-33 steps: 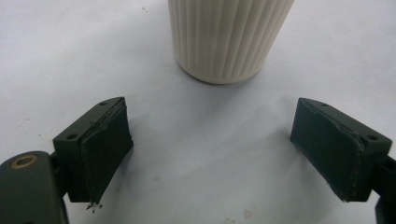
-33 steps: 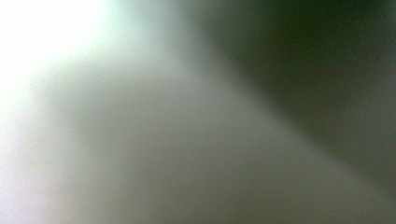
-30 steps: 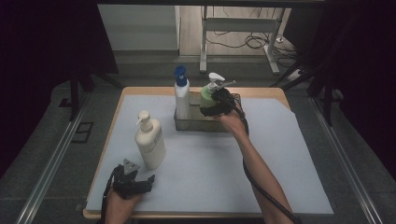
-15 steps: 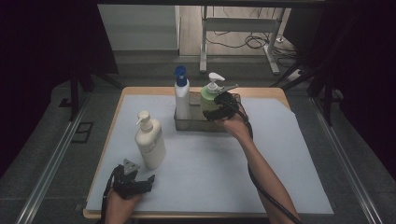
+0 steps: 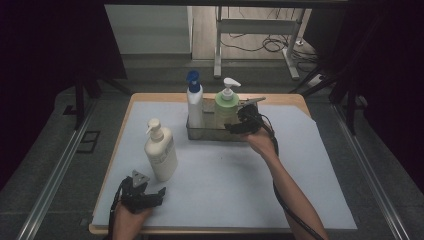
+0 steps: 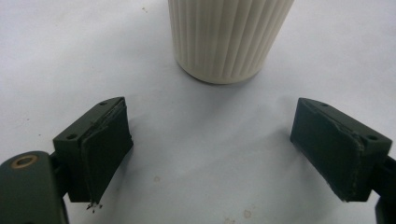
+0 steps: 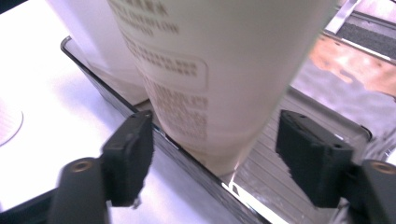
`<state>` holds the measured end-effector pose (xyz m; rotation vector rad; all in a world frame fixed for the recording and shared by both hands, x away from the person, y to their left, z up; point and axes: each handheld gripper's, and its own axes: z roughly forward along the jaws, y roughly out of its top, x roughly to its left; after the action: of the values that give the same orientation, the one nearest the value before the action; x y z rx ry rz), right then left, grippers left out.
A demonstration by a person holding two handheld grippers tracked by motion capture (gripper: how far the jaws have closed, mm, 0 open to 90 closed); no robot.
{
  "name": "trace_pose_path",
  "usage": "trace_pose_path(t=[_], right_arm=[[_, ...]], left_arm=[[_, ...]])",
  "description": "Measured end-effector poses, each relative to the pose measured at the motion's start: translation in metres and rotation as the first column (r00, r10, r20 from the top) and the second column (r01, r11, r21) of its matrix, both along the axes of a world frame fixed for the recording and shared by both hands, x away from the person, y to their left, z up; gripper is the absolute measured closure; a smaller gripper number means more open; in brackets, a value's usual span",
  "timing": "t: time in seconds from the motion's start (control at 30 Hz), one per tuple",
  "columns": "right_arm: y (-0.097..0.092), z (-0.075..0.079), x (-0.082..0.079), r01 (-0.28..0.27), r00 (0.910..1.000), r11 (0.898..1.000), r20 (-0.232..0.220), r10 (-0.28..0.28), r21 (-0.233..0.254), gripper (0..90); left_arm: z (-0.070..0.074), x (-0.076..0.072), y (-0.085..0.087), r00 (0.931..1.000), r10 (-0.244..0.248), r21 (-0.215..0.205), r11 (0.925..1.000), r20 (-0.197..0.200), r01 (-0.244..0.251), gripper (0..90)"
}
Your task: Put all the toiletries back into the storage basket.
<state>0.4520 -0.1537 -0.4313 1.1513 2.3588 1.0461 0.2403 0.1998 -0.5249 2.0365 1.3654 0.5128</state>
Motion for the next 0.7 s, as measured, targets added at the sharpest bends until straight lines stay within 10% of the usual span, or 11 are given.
trace_pose_path(t=[0.43, 0.7], right_arm=[[-0.024, 0.001, -0.005, 0.058, 0.9976, 0.998, 0.039, -0.057, -0.025, 79.1], [-0.022, -0.004, 0.01, 0.116, 0.9931, 0.993, 0.015, -0.116, -0.026, 89.7]], left_arm=[[0.0, 0.0, 0.0, 1.0, 0.0, -0.002, 1.0, 0.001, 0.0, 11.8], [0.0, 0.0, 0.0, 1.0, 0.0, -0.001, 1.0, 0.001, 0.0, 11.8]])
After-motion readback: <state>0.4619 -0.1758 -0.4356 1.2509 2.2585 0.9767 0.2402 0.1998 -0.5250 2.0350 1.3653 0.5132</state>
